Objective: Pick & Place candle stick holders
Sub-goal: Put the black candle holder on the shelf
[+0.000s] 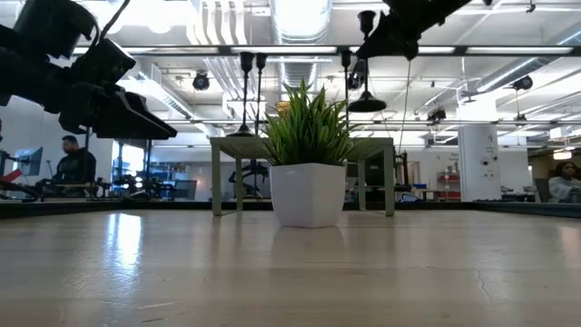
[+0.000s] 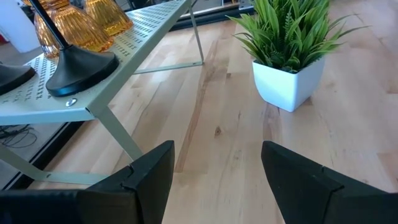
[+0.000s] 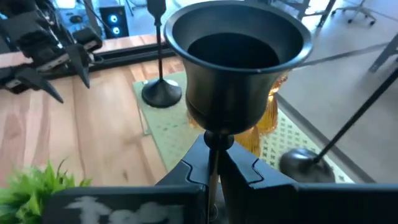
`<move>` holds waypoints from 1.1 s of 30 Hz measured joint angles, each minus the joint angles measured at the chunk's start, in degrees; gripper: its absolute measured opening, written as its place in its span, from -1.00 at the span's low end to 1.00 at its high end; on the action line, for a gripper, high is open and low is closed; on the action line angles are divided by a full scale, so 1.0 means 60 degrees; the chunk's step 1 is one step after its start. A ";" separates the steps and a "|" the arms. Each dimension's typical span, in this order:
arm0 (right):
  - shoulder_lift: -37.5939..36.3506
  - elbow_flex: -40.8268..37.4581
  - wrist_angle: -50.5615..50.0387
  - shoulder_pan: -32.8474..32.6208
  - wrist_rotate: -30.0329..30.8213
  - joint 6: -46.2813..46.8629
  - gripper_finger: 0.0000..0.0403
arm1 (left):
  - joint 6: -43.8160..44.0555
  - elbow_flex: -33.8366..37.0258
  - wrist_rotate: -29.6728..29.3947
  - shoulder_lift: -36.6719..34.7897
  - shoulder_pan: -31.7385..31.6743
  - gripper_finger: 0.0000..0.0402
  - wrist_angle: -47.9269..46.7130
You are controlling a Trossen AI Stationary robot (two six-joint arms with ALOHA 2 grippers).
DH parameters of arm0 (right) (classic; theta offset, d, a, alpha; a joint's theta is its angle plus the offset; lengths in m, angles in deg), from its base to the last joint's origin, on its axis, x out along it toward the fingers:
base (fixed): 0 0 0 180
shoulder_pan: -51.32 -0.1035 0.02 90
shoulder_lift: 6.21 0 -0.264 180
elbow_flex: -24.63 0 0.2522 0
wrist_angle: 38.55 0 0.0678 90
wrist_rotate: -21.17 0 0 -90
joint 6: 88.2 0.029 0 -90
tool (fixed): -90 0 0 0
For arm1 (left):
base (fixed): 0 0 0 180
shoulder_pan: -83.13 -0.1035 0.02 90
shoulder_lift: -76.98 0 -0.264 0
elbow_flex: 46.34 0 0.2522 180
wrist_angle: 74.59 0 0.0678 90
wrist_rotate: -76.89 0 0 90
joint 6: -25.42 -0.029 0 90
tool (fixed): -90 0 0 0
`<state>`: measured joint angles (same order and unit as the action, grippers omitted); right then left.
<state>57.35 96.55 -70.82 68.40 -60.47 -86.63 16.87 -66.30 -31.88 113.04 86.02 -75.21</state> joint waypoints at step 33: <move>0.1505 -0.0731 0.1983 0.1786 -0.1726 -0.0050 -0.95 | -0.0004 0.0000 -0.0002 -0.0002 -0.0004 0.22 0.0000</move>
<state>66.38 92.17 -58.93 79.12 -70.83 -86.92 16.84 -66.30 -31.89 113.02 86.00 -75.21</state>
